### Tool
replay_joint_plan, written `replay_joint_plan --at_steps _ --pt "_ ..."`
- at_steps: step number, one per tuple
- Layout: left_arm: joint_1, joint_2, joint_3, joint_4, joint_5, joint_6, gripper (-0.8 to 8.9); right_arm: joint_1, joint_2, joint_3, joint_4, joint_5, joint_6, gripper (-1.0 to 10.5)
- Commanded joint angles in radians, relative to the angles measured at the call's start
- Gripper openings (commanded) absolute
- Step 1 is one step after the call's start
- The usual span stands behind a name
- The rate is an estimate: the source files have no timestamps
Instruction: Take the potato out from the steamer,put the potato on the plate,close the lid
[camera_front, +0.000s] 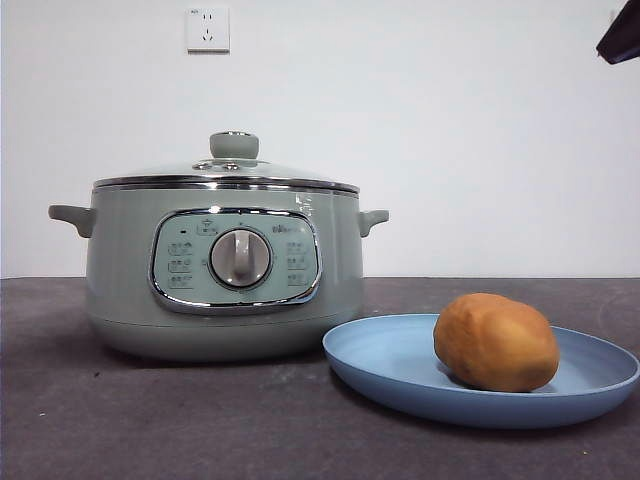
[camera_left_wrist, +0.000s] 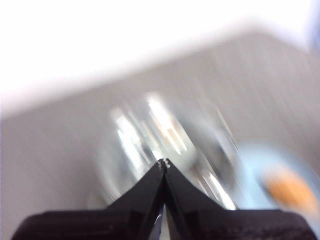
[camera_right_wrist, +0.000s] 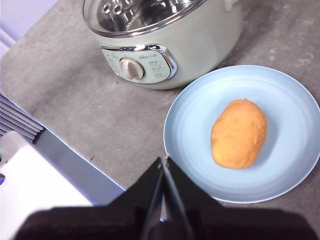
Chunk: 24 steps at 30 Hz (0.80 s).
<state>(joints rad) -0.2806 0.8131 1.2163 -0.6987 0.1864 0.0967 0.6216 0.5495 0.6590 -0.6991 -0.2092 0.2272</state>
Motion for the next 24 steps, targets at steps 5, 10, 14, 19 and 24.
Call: replay_joint_plan --at_steps 5,10,14,19,24 --pt "0.204 -0.287 -0.337 0.511 -0.018 0.02 -0.03 0.001 0.0 0.002 0.005 0.002 0.0 0.0" --pt "0.258 -0.432 -0.554 0.623 -0.059 0.013 -0.03 0.001 0.0 0.002 0.005 0.002 0.0 0.0" --pt "0.28 -0.537 -0.713 0.631 -0.061 -0.001 -0.03 0.001 0.0 0.002 0.005 0.002 0.0 0.0" --pt "0.294 -0.641 -0.883 0.631 -0.068 -0.046 -0.03 0.001 0.0 0.002 0.005 0.002 0.0 0.0" --pt "0.295 -0.724 -1.015 0.631 -0.09 -0.077 -0.03 0.001 0.0 0.002 0.005 0.002 0.0 0.0"
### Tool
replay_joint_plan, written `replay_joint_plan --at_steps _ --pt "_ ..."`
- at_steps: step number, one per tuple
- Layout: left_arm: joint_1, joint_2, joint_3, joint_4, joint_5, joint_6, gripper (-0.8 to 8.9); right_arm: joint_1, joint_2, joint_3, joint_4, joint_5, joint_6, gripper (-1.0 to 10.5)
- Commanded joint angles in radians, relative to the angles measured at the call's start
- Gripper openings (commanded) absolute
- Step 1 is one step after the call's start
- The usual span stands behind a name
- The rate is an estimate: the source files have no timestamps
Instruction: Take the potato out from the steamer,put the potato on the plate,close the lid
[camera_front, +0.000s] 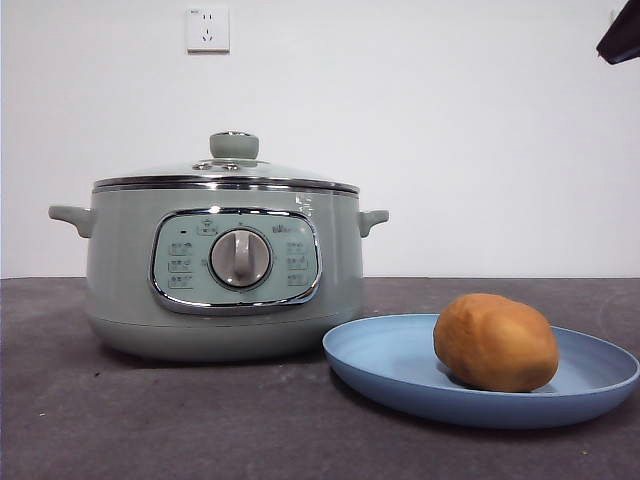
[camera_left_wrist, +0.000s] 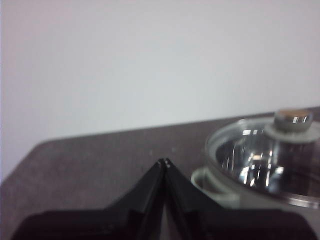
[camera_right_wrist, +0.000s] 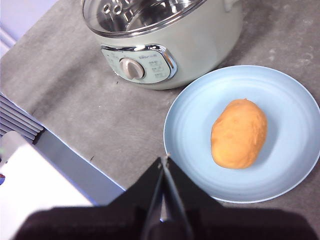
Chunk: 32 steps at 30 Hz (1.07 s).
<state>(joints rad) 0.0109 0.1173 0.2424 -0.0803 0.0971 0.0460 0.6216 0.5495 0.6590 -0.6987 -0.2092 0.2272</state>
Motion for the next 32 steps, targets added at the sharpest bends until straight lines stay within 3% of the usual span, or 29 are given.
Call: replay_joint_plan --at_steps 1,16,24,32 --pt "0.003 -0.042 -0.061 0.013 -0.001 -0.029 -0.03 0.001 0.0 0.002 0.005 0.002 0.0 0.0" --pt "0.003 -0.116 -0.237 0.001 -0.035 -0.07 -0.03 0.001 0.0 0.002 0.005 0.002 0.0 0.0" --pt "0.003 -0.116 -0.24 -0.101 -0.044 -0.073 -0.03 0.001 0.0 0.002 0.005 0.002 0.0 0.0" --pt "0.003 -0.116 -0.24 -0.1 -0.045 -0.08 -0.03 0.001 0.0 0.002 0.005 0.002 0.0 0.0"
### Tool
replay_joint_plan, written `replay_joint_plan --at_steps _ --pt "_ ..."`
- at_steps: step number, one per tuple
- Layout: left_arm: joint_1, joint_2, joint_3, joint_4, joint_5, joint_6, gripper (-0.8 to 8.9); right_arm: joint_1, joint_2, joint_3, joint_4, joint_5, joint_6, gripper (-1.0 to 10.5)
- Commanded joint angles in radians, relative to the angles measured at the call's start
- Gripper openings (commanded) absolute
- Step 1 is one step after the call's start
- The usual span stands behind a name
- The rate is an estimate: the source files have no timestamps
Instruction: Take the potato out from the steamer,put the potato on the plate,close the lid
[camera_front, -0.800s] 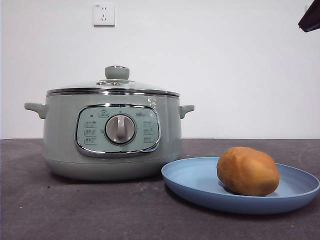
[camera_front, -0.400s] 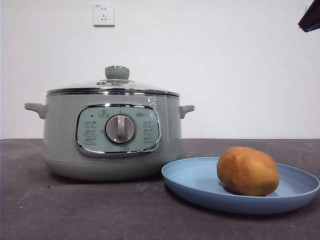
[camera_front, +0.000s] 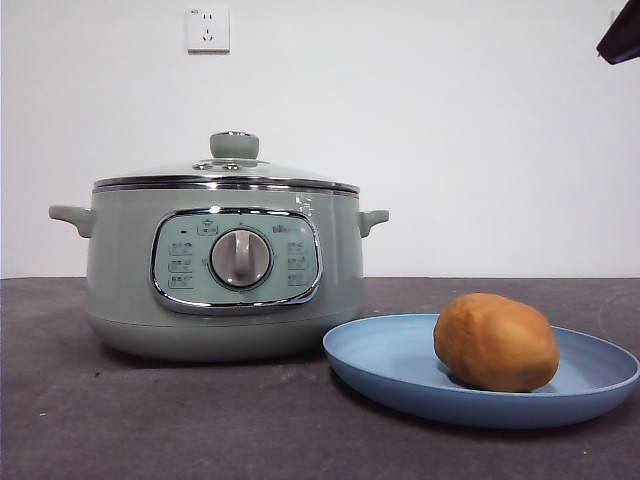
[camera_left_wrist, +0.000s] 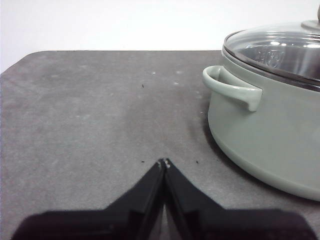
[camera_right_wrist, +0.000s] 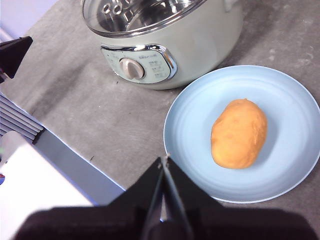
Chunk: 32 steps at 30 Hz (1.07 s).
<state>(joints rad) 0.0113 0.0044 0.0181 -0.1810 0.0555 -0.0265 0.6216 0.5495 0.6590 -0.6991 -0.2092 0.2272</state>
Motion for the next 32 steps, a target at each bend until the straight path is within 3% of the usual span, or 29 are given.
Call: replay_joint_plan --at_steps 1,20,22,25,32 --pt "0.003 -0.003 -0.016 0.0 -0.003 -0.007 -0.03 0.001 0.0 0.002 0.005 0.002 0.0 0.0" --pt "0.003 -0.003 -0.016 0.0 -0.003 -0.007 -0.03 0.001 0.0 0.002 0.005 0.002 0.0 0.0" --pt "0.003 -0.003 -0.016 0.0 -0.003 -0.007 -0.03 -0.01 -0.008 0.002 0.006 0.021 -0.039 0.0" --pt "0.003 -0.003 -0.016 0.0 -0.003 -0.007 -0.03 -0.084 -0.061 0.002 0.016 0.063 -0.084 0.0" --pt "0.003 -0.002 -0.016 0.0 -0.003 -0.007 -0.03 -0.394 -0.187 -0.002 0.09 0.055 -0.161 0.0"
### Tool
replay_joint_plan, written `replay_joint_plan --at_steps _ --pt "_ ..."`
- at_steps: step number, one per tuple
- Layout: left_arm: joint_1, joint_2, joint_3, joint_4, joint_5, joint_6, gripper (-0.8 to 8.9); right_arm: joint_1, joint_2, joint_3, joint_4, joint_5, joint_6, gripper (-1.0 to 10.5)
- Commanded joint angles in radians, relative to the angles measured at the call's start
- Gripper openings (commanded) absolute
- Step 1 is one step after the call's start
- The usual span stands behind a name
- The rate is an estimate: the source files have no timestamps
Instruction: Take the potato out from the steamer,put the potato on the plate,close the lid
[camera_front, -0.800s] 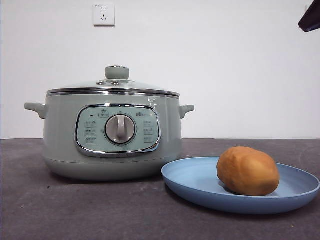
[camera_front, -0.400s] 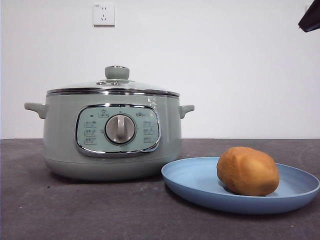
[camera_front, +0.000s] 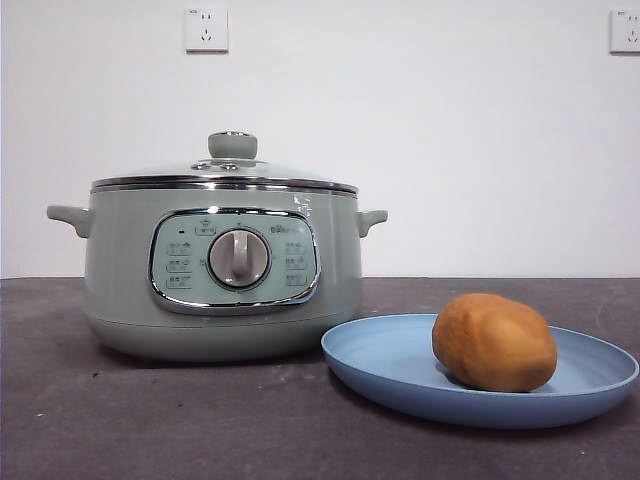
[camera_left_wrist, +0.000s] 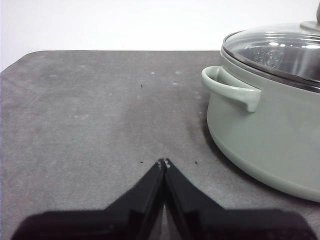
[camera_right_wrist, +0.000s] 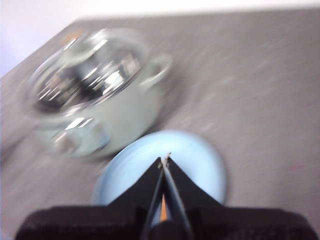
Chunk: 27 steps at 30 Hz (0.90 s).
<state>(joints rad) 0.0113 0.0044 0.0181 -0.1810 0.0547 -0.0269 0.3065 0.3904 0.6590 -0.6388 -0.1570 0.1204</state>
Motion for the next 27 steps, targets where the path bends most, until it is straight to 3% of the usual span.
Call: replay_joint_plan --at_steps 1,7,16,27 --pt "0.003 -0.002 -0.016 0.0 -0.002 -0.007 -0.03 -0.116 -0.048 -0.006 0.052 0.003 -0.079 0.0" --pt "0.003 -0.002 -0.016 0.0 -0.002 -0.007 -0.03 -0.23 -0.161 -0.13 0.281 0.003 -0.092 0.0" --pt "0.003 -0.002 -0.016 0.0 -0.002 -0.007 -0.03 -0.248 -0.31 -0.433 0.583 0.011 -0.037 0.0" --pt "0.003 -0.002 -0.016 0.0 -0.002 -0.007 -0.03 -0.246 -0.389 -0.637 0.636 0.163 0.074 0.0"
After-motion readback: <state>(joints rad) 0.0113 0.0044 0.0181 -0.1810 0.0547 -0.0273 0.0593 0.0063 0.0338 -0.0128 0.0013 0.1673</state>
